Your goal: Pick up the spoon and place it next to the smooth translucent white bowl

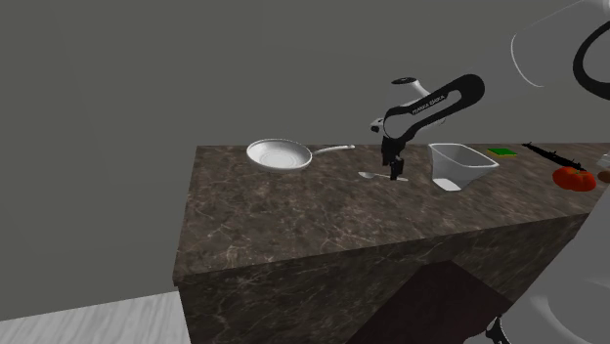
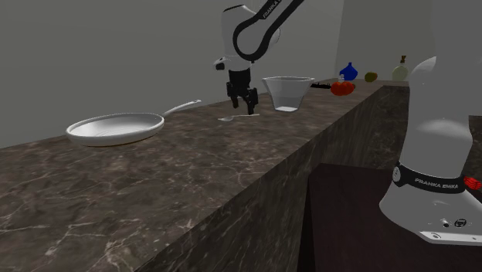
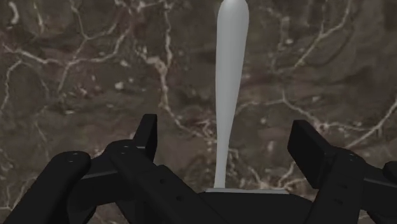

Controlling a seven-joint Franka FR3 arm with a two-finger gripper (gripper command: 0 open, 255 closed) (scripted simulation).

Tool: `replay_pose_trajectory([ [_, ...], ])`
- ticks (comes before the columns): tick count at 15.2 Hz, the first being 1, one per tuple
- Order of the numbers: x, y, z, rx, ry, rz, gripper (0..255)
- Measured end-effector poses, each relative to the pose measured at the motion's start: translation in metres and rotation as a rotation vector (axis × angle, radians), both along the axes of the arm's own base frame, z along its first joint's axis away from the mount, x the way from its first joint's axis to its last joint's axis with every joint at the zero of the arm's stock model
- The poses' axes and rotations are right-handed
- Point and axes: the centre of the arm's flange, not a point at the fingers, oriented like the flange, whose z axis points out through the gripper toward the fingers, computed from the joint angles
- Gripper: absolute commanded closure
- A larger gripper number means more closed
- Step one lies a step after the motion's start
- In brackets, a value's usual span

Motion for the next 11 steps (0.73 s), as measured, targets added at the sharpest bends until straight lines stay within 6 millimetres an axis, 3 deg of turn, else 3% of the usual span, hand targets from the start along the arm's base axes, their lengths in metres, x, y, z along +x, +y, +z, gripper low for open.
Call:
replay_pose_trajectory([
  [2,0.0,0.0,0.0,0.0,0.0,0.0,0],
  [6,0.002,0.008,0.04,0.0,-0.002,0.0,0],
  [11,0.002,0.012,0.048,0.0,0.0,0.0,0],
])
